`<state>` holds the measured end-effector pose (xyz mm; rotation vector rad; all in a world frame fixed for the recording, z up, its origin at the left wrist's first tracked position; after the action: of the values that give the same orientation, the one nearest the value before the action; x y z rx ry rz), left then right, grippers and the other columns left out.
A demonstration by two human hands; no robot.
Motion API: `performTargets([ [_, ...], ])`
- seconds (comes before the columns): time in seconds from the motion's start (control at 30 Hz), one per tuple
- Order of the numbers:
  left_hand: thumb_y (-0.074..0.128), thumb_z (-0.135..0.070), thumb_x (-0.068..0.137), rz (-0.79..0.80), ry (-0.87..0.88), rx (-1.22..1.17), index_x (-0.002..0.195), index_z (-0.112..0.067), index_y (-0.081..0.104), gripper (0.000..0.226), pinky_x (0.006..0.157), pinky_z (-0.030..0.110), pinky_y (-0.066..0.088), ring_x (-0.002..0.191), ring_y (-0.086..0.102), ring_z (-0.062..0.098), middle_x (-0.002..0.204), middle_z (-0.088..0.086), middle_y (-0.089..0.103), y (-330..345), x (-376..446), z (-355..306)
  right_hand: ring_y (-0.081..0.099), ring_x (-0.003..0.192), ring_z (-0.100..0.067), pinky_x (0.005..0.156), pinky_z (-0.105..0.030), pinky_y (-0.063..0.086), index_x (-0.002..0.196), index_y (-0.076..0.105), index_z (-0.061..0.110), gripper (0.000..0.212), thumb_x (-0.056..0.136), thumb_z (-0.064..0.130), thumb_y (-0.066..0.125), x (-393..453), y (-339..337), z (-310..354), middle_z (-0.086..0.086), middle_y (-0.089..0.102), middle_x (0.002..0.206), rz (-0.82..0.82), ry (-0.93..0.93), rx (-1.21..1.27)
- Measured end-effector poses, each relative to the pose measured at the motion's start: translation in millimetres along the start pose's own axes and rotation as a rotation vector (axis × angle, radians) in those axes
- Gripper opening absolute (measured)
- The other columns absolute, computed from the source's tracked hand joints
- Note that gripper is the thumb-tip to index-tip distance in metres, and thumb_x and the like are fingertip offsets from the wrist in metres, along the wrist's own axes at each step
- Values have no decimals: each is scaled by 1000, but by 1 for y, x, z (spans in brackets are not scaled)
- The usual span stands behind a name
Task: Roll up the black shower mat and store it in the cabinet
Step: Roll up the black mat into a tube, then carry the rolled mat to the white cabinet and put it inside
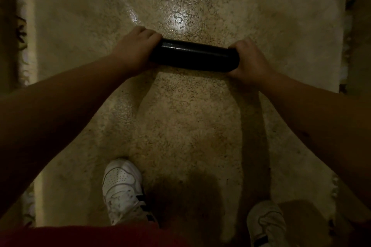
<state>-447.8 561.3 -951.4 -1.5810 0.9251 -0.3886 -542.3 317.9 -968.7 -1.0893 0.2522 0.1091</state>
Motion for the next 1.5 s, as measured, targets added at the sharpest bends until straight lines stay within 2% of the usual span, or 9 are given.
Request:
performTargets([
  [0.17,76,-29,76,-35,1,47,141,-13,37,77,79,50,48,101,52,44,119,29,50,-5,-9,3,53,99,-31,85,-45,42,126,45,22,65,71,49,68,-10,-2,4,-10,56,111,-8,-49,-274],
  [0.27,77,-28,76,22,-32,-65,142,-16,38,78,80,49,50,100,54,43,122,26,48,-5,-10,8,54,92,-30,74,-38,45,121,44,20,67,67,43,75,-2,-2,3,-10,54,104,58,-5,-257],
  [0.47,84,-26,69,199,-144,-300,137,-18,47,78,90,38,42,110,52,33,123,16,54,7,-22,33,51,86,-19,58,-26,37,105,45,25,67,56,42,86,1,-6,1,2,49,99,211,100,29],
  [0.6,87,-31,64,243,-372,-536,126,-27,50,72,77,30,44,100,56,19,117,1,58,18,-51,72,57,94,-16,61,-23,52,109,56,27,64,56,25,91,-5,-2,0,-1,54,113,216,255,412],
  [0.77,76,-24,80,114,-551,-1189,103,-39,61,31,66,31,58,96,66,22,111,1,60,30,-87,85,61,94,-22,61,-33,59,116,54,24,57,69,14,83,-19,2,-5,0,49,112,129,452,880],
  [0.9,68,-24,87,-91,-641,-1427,120,-25,60,34,71,33,58,104,65,26,121,5,57,29,-86,85,63,99,-32,61,-41,60,115,56,19,42,78,9,74,-36,22,-7,-8,54,119,86,583,1133],
  [1.07,66,-19,90,-338,-772,-1485,125,-7,55,39,80,38,58,103,66,27,120,13,61,21,-86,82,64,95,-26,65,-32,54,111,61,14,27,85,7,66,-42,27,-5,-9,64,107,5,613,1304],
  [1.33,68,-9,86,-183,-714,-1391,133,-6,53,49,82,36,55,109,63,27,127,13,59,-8,-86,62,66,84,-28,55,-35,55,112,64,11,28,84,10,68,-51,4,-11,-12,66,102,85,668,1195],
  [1.5,58,-9,93,-151,-672,-1400,109,-16,64,18,71,28,58,95,63,22,101,4,66,-84,-105,35,64,94,-23,64,-30,56,102,63,17,21,86,4,65,-65,-59,26,-5,64,104,117,647,1229],
])
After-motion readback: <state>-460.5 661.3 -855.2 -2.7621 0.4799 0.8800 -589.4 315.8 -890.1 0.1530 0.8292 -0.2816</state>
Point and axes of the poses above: each hand's wrist, its own x-axis towards the middle knuckle, its own y-axis out of the palm, z = x × y, the point moved 10 cm from there along x, towards the middle knuckle
